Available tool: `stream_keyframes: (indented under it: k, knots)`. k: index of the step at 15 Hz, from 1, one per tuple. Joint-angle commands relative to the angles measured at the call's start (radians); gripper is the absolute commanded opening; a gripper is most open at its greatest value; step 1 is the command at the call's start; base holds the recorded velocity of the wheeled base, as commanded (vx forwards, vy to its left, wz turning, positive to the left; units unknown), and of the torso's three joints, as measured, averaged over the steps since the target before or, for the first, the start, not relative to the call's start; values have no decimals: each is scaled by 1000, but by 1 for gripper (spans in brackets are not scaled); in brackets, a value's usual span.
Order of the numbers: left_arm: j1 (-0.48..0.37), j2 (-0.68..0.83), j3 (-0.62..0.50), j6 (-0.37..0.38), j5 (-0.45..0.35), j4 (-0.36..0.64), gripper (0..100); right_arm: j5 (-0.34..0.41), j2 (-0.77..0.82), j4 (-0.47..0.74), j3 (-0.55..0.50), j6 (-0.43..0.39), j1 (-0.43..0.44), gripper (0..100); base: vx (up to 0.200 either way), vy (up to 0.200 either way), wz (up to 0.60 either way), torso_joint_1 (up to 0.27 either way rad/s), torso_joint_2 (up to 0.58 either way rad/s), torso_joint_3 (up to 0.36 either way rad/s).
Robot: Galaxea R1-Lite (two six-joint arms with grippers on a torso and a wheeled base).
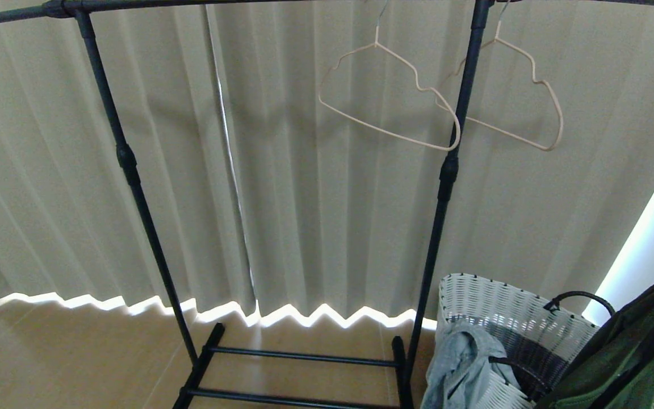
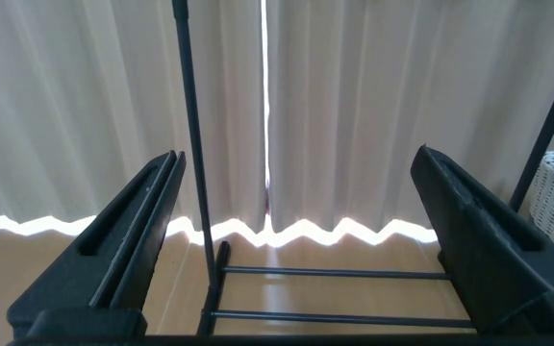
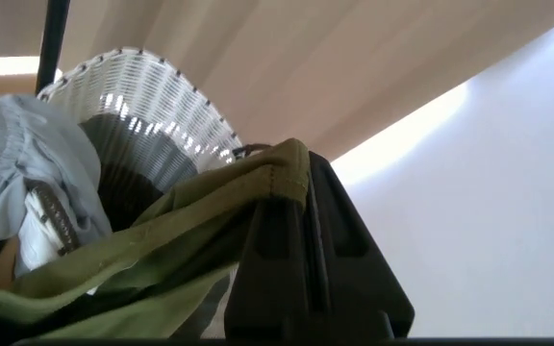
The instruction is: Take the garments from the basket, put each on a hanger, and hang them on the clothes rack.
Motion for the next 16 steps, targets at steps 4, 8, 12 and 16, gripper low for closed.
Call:
stream_keyframes:
  k: [4, 8, 12, 16]
  knots:
    - [0, 0, 0, 0, 1, -1, 100, 0, -9, 0, 10, 0, 0, 0, -200, 0, 0, 4, 4, 1]
    - [0, 0, 0, 3, -1, -1, 100, -1, -24, 0, 21, 0, 0, 0, -50, 0, 0, 1, 1, -1]
    - [0, 0, 0, 3, -1, -1, 100, -3, -24, 2, 21, -2, 0, 0, 0, 0, 0, 0, 0, 0]
    - [0, 0, 0, 10, -1, 1, 100, -3, -27, 2, 25, -3, 0, 0, 0, 100, 0, 1, 0, 2]
